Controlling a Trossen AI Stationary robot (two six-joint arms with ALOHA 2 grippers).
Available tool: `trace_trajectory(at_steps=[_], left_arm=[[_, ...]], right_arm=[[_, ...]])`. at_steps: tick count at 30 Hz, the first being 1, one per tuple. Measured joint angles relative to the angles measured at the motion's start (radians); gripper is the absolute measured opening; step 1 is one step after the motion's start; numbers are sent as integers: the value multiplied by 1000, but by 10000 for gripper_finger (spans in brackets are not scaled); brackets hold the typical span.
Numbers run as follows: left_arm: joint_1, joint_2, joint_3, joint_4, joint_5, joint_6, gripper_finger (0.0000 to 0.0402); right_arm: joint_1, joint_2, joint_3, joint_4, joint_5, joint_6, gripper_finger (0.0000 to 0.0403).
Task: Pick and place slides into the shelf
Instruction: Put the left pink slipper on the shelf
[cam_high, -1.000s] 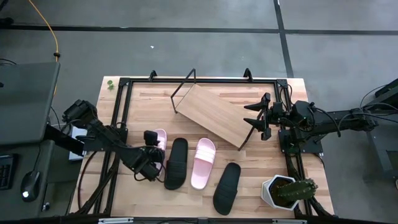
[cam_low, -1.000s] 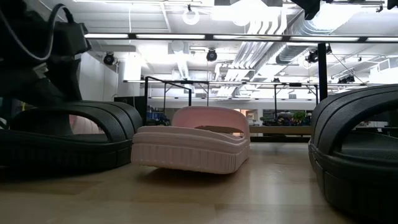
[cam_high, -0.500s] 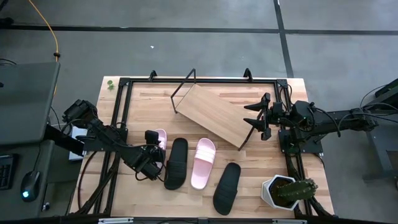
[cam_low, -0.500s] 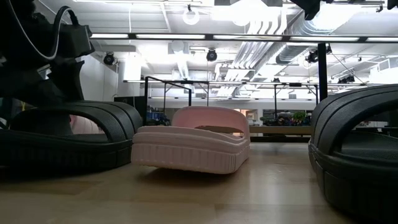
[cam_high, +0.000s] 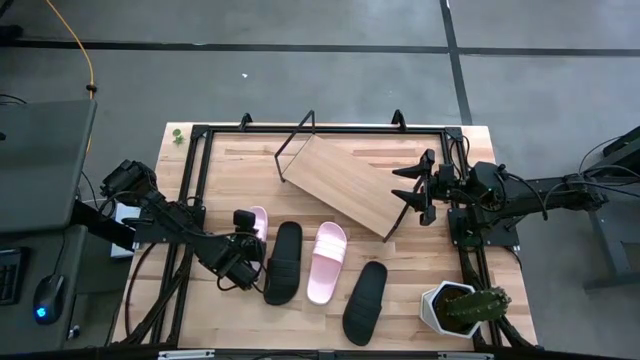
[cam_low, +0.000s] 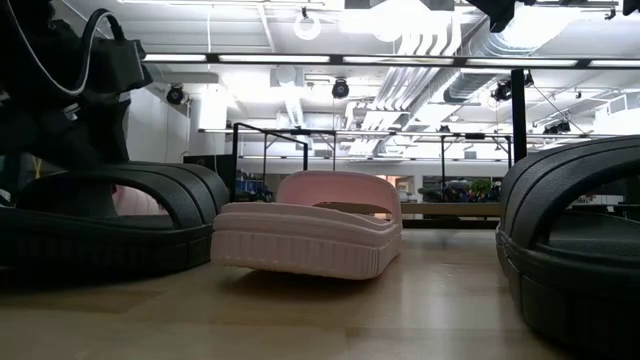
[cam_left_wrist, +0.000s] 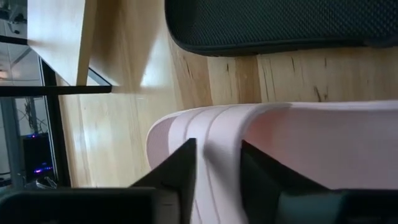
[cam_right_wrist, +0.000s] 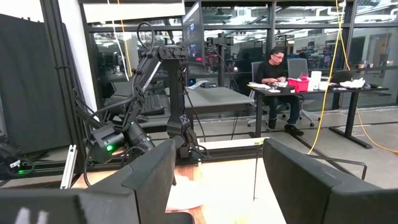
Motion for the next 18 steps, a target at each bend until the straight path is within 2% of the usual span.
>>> trace_trajectory(at_steps=[5,7,13,18], left_arm=[[0,0,0,-2,9,15,22],[0,0,0,-2,18,26,8],[0,0,0,-2,19,28,25],[0,0,0,-8,9,31,7]], right_arm=[[0,0,0,0,1,0,233],[0,0,0,0,1,-1,233],[0,0,0,0,0,-2,233],[0,0,0,0,-1,-2,233]])
